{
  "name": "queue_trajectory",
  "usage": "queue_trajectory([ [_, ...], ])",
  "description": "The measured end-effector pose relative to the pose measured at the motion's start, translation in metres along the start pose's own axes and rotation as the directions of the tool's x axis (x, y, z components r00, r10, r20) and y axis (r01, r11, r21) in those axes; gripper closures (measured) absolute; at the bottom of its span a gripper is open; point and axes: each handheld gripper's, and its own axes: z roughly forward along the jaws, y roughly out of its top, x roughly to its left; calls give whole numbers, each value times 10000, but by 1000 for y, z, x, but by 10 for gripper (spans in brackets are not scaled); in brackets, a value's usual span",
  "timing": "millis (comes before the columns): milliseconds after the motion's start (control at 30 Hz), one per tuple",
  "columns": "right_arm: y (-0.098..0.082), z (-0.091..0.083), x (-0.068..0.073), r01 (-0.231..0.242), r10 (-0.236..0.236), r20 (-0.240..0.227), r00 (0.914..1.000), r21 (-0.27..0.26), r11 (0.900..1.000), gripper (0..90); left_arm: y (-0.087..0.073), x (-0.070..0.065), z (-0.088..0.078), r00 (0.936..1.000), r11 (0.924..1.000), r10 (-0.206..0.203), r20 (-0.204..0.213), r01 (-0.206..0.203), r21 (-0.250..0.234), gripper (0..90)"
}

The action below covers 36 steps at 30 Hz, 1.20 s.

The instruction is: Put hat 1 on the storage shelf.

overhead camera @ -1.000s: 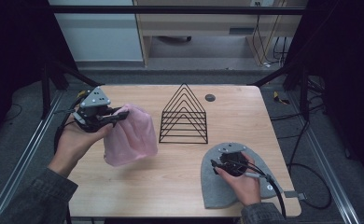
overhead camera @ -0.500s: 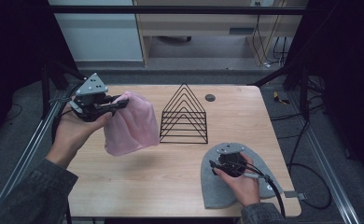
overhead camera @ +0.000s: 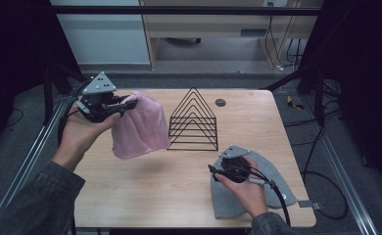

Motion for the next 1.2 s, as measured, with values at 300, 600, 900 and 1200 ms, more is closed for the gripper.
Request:
queue_trajectory([
  [300, 52, -7, 29, 676, -725, -1179, 9904, -453, 9967, 374, 10, -5, 3, 9999, 9999, 56, 94, -55, -128, 783],
  [600, 95, -8, 49, 1229, -1345, -1666, 9768, -782, 9893, 398, 20, -12, 1, 9997, 9995, 151, 187, -145, -293, 783],
  [900, 115, 2, 54, 1231, -1352, -1849, 9734, -756, 9895, 418, 23, -17, 0, 9990, 9992, 253, 380, -241, -329, 782],
  [1200, 125, 21, 50, 990, -1091, -2263, 9679, -557, 9935, 484, 24, -17, 4, 9984, 9990, 70, 556, -46, -440, 780],
])
